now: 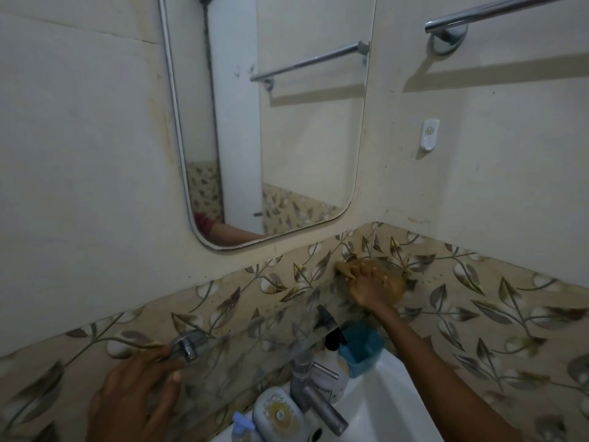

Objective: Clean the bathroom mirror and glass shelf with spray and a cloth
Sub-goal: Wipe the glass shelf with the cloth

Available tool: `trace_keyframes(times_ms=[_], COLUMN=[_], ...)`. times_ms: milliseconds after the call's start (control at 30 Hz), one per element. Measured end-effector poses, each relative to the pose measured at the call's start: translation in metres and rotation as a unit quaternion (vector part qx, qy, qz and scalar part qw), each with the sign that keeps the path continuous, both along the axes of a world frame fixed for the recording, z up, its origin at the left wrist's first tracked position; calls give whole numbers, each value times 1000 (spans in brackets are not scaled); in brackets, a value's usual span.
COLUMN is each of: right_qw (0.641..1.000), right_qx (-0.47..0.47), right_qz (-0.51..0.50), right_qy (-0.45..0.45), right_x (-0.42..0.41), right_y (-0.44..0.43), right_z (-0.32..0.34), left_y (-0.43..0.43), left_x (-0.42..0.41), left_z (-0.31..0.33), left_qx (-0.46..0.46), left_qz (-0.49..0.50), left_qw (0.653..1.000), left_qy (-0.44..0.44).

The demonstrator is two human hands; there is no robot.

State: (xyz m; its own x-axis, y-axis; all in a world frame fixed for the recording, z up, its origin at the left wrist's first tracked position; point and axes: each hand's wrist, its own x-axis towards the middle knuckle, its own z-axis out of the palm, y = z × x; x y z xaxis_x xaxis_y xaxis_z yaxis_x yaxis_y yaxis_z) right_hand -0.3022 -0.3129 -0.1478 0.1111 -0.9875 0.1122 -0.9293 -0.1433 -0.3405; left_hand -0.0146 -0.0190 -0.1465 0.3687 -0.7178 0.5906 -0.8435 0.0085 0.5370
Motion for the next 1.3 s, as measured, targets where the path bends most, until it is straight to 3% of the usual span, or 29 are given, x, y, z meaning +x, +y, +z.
trace_keyframes(times_ms=[433, 600, 767, 900, 1300], right_qw=[993, 988, 982, 977, 953], right_qx=[8, 15, -19, -16, -49], right_qz=[117, 151, 189, 210, 295], right_qy=[-3, 3, 3, 0, -53], right_x=[52, 78, 107, 131, 196], right_y=[64, 98, 136, 164, 253], right_z=[-2, -1, -5, -7, -13], left_y=[-5, -5, 2, 15, 65], left_x=[1, 8, 14, 20, 59], left_z=[-10, -14, -5, -2, -22], left_qx=[-10, 17, -40, -49, -2], left_qz=[29, 7, -78, -102, -14], left_qw=[998, 1000, 991, 986, 980], left_qy=[-49, -14, 102, 120, 199])
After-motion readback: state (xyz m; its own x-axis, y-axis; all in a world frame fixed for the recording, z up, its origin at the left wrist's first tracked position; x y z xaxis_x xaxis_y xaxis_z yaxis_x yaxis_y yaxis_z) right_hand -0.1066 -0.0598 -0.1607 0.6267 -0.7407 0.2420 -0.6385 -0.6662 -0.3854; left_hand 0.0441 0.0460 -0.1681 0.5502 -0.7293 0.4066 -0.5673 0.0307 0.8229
